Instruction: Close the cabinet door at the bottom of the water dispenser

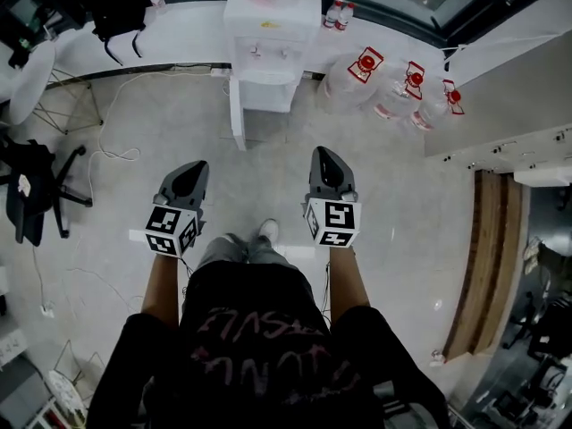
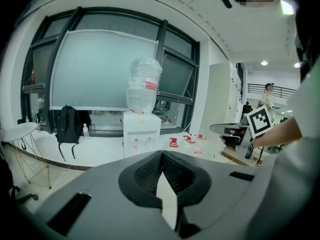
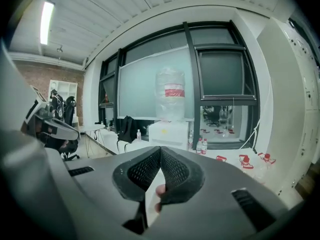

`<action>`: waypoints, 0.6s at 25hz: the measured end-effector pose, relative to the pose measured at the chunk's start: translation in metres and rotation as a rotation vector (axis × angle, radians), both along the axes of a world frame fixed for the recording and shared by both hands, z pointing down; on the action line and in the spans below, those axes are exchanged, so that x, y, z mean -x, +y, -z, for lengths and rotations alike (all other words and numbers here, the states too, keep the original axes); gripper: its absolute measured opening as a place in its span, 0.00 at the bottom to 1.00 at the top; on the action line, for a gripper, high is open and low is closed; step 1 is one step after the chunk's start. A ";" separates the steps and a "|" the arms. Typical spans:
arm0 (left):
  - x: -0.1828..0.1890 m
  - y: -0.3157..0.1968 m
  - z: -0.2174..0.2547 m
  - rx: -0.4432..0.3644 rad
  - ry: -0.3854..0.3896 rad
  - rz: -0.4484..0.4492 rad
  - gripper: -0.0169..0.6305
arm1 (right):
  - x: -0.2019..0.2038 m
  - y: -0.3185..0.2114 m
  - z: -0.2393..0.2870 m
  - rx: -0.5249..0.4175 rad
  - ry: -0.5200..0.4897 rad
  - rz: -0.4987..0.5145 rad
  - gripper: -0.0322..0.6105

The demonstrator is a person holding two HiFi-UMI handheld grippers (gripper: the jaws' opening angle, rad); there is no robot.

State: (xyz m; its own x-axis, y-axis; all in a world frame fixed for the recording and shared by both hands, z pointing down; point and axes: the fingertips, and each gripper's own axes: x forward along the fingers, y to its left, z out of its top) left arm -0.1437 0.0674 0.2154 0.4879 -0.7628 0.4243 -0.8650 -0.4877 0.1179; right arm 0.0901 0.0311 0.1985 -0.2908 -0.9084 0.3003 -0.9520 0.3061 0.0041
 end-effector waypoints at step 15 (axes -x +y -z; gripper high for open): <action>0.021 -0.075 -0.057 0.068 0.047 -0.073 0.05 | 0.035 -0.051 -0.045 0.105 0.070 0.015 0.07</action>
